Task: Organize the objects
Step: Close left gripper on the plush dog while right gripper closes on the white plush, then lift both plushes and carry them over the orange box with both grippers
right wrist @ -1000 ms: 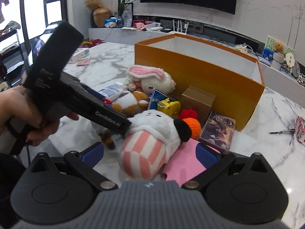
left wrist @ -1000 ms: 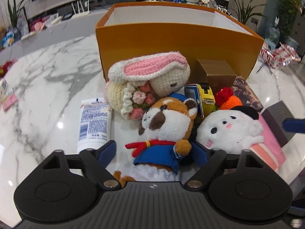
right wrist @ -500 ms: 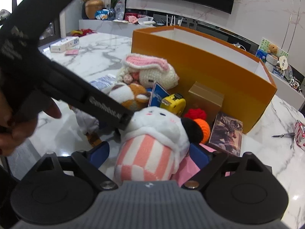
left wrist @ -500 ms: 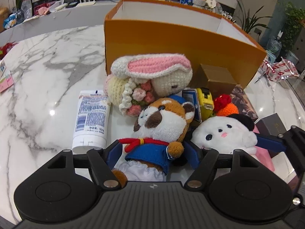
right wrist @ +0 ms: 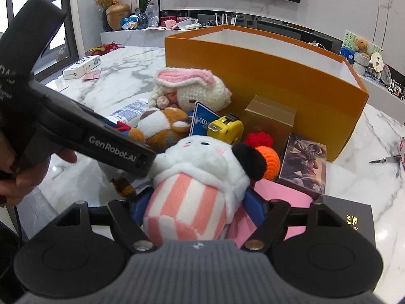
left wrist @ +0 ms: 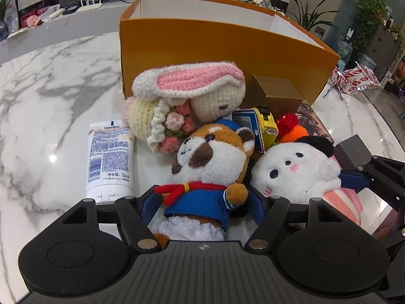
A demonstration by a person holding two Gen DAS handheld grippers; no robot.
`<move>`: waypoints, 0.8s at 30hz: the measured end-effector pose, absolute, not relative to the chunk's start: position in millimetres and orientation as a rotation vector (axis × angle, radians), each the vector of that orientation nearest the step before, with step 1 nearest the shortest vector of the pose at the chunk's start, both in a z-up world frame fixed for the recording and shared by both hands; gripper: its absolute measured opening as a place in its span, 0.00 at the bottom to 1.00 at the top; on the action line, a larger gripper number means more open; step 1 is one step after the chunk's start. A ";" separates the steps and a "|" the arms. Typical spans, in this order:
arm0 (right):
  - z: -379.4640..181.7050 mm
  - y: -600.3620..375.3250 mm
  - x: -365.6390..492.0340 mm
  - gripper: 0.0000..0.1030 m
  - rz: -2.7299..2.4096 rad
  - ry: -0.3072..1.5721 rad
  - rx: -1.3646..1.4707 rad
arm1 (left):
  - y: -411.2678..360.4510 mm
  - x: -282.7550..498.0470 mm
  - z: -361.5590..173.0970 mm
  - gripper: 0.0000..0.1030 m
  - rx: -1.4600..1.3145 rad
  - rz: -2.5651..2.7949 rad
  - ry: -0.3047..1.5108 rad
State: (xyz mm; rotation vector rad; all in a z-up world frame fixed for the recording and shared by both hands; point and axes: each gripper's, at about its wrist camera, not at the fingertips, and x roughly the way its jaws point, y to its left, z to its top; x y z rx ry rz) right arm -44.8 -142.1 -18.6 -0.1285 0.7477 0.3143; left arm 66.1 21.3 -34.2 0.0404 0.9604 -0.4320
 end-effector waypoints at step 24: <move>-2.7 -163.9 -52.5 0.65 0.390 0.748 0.044 | 34.3 51.5 -6.0 0.51 -0.071 -0.386 0.966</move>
